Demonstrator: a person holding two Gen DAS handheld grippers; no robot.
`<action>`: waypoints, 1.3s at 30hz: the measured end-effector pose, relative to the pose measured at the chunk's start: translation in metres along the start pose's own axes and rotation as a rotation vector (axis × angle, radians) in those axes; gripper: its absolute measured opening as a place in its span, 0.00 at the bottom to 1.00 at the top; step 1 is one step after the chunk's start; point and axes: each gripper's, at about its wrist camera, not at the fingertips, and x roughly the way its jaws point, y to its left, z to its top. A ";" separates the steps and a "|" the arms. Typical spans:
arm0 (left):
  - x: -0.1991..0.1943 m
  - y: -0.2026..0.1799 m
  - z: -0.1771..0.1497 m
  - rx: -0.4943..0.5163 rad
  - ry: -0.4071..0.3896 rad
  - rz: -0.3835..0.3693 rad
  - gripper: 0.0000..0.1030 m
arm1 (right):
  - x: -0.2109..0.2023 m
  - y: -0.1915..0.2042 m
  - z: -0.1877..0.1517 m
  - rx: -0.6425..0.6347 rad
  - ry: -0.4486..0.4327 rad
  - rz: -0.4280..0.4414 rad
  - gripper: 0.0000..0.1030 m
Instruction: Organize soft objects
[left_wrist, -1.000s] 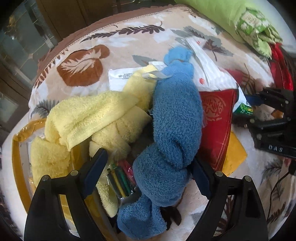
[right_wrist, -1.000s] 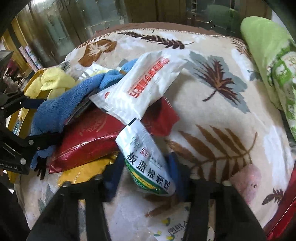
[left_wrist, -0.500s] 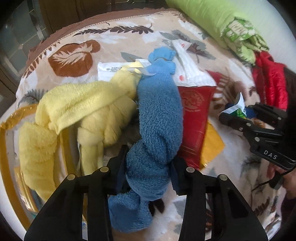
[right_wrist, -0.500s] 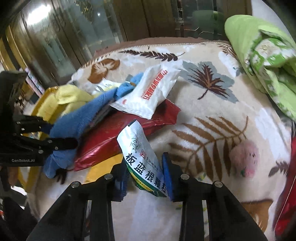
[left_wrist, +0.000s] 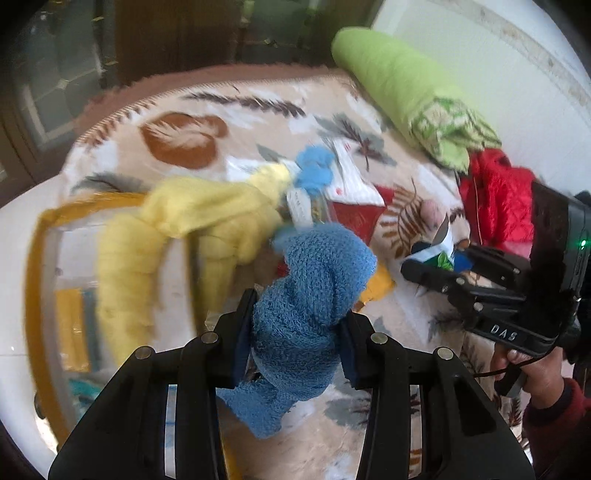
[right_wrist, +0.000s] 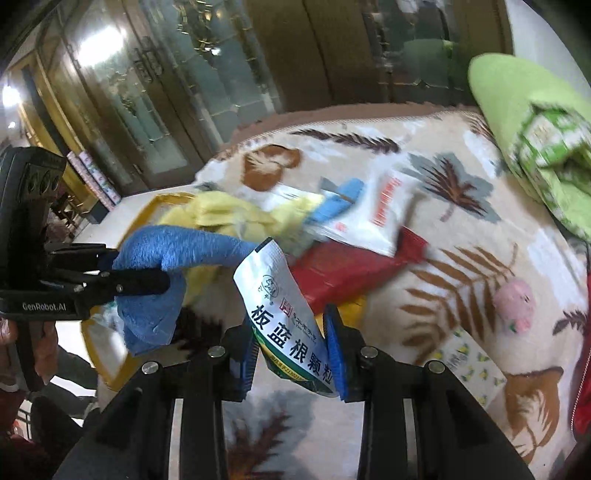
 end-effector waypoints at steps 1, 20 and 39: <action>-0.009 0.006 0.000 -0.007 -0.017 0.013 0.38 | 0.001 0.009 0.004 -0.008 -0.002 0.013 0.32; -0.070 0.124 -0.069 -0.252 -0.101 0.287 0.39 | 0.103 0.170 0.033 -0.170 0.149 0.197 0.32; -0.031 0.147 -0.086 -0.264 -0.012 0.322 0.41 | 0.122 0.180 0.019 -0.186 0.179 0.164 0.39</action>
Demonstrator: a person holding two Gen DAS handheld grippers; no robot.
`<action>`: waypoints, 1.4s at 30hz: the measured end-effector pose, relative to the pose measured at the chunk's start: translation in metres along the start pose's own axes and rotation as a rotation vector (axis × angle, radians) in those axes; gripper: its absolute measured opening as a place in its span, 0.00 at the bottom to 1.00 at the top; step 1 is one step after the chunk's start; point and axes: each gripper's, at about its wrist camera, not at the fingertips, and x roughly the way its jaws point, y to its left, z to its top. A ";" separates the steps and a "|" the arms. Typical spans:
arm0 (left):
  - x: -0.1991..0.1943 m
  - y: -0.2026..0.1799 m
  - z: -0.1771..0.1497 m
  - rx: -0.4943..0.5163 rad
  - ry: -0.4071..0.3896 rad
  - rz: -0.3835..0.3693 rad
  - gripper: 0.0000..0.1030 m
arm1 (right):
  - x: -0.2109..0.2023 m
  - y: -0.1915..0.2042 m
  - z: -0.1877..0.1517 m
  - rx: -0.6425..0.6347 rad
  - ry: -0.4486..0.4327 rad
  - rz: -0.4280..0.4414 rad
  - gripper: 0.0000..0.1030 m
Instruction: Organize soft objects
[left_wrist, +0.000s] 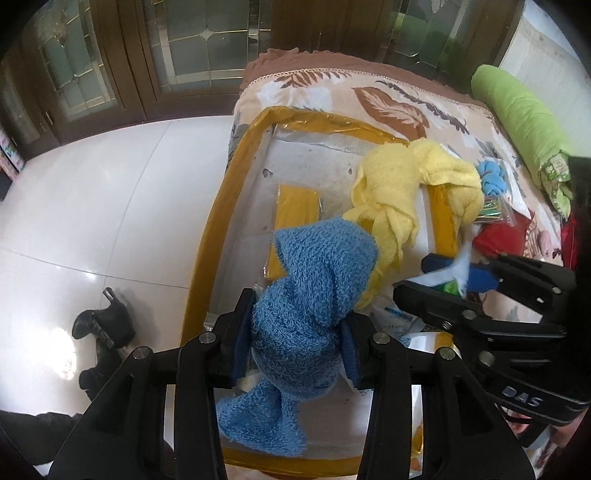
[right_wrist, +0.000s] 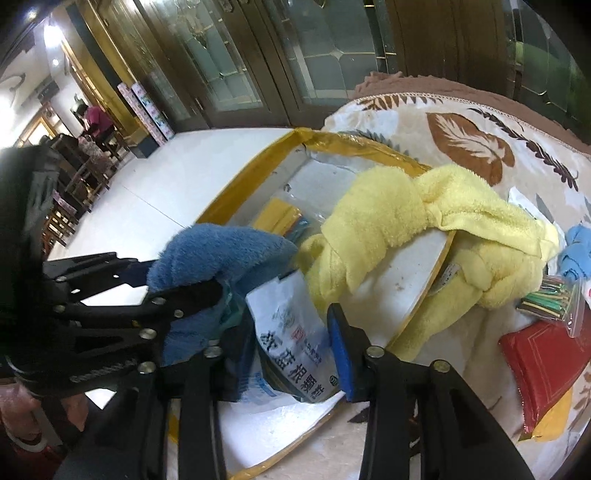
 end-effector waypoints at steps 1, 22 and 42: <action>0.000 0.000 0.000 0.007 -0.001 0.010 0.42 | -0.002 0.001 0.000 -0.003 -0.009 0.004 0.41; -0.049 -0.010 0.010 0.020 -0.151 0.053 0.71 | -0.065 -0.002 0.001 0.008 -0.211 0.010 0.54; -0.006 -0.193 0.001 0.311 -0.001 -0.136 0.73 | -0.185 -0.190 -0.136 0.260 -0.117 -0.369 0.66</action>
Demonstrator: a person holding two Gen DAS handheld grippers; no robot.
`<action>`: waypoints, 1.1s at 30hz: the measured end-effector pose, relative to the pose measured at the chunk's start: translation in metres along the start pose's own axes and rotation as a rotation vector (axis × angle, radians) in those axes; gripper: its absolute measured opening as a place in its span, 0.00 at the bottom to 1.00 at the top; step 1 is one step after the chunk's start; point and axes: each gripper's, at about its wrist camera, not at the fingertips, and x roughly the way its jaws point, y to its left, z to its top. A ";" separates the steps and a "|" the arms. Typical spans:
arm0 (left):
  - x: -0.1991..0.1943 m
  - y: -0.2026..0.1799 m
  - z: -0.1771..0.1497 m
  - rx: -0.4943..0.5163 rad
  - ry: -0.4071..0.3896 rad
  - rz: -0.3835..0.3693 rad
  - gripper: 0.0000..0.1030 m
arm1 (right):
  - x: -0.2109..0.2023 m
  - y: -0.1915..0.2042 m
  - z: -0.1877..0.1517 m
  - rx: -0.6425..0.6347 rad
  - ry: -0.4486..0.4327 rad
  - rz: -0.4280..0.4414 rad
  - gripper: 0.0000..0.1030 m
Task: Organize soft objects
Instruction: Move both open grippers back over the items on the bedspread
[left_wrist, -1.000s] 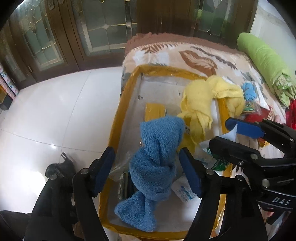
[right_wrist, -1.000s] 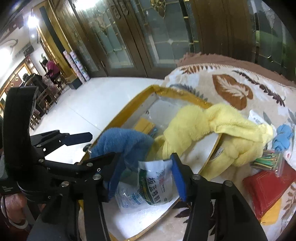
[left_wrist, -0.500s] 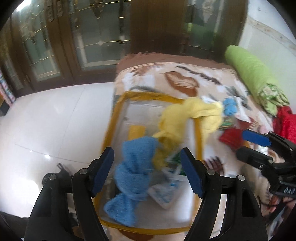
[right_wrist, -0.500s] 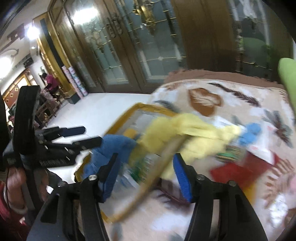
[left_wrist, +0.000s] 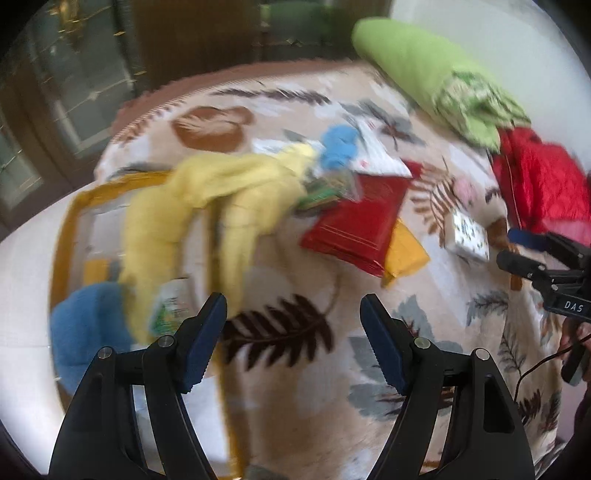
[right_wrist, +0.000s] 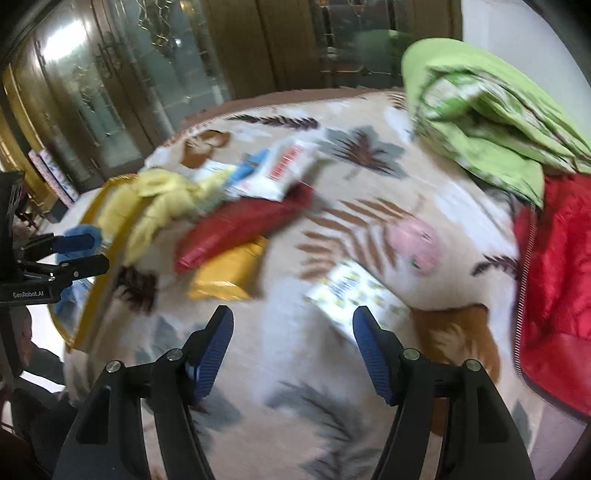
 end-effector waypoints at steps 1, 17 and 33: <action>0.007 -0.006 0.001 0.010 0.018 -0.008 0.73 | 0.001 -0.004 -0.002 -0.001 0.001 -0.011 0.66; 0.076 -0.060 0.006 -0.087 0.191 -0.027 0.73 | 0.041 -0.032 -0.010 -0.212 0.077 -0.116 0.71; 0.104 -0.065 0.044 -0.295 0.234 -0.101 0.76 | 0.057 -0.027 0.007 -0.337 0.104 -0.082 0.76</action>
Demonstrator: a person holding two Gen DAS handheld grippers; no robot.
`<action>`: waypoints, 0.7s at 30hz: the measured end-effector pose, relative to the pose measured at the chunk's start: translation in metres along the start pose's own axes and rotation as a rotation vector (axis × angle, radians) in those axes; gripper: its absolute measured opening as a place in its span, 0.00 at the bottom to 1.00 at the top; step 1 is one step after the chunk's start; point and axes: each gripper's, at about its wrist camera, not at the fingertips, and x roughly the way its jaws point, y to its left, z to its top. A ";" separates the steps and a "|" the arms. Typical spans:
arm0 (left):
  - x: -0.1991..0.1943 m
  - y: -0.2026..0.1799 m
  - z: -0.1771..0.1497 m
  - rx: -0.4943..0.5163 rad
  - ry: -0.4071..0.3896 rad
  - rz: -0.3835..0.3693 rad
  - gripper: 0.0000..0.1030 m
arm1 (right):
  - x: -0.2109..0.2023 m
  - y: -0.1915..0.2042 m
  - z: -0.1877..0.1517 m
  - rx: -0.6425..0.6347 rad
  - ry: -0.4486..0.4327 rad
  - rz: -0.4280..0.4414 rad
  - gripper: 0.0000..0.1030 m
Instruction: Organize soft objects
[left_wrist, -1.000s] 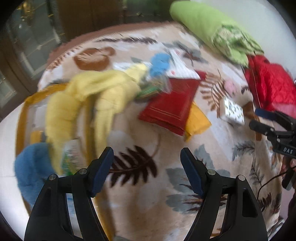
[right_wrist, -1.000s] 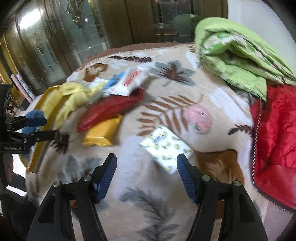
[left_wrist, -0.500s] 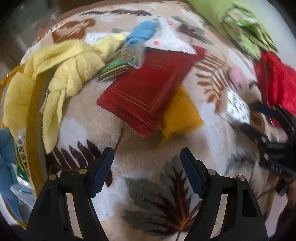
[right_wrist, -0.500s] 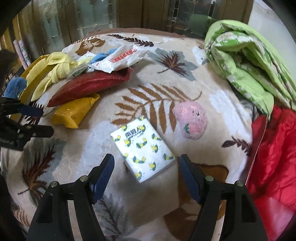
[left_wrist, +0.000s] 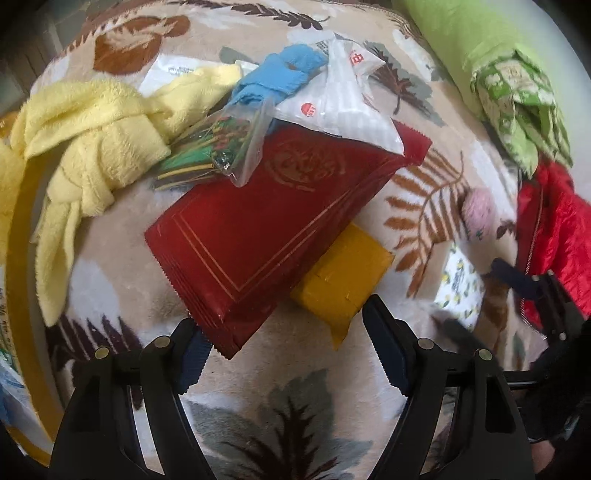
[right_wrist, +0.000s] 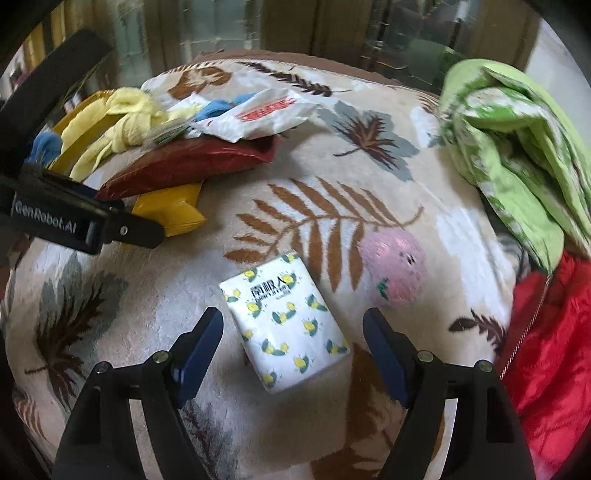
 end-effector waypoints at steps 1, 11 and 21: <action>0.001 0.003 0.001 -0.020 0.004 -0.021 0.77 | 0.001 0.000 0.002 -0.010 0.004 0.005 0.76; 0.001 0.010 0.009 -0.104 0.011 -0.109 0.84 | 0.019 0.001 0.014 -0.066 0.041 0.029 0.77; 0.010 0.000 0.023 -0.287 0.016 -0.096 0.89 | 0.035 -0.001 0.020 -0.072 0.082 0.053 0.77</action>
